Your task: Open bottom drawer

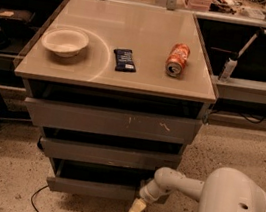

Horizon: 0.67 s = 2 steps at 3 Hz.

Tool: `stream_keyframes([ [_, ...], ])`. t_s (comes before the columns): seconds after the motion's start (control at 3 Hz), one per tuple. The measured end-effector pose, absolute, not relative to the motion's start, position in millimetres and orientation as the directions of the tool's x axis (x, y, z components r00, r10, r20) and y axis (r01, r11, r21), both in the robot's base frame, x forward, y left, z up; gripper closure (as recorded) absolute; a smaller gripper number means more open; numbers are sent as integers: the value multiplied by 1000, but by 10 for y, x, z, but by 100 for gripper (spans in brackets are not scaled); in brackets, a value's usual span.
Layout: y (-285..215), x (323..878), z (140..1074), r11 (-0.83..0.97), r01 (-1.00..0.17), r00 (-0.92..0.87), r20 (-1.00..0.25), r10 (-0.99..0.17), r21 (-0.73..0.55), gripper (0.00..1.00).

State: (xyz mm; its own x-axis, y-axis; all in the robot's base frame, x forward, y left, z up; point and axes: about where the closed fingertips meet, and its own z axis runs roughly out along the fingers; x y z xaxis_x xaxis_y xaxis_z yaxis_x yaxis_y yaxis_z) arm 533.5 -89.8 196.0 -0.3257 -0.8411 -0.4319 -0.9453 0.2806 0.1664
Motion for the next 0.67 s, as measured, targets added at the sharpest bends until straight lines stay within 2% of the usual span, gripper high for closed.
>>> stream_keyframes([
  [0.67, -886, 5117, 1832, 263, -939, -334, -403, -852, 223, 0],
])
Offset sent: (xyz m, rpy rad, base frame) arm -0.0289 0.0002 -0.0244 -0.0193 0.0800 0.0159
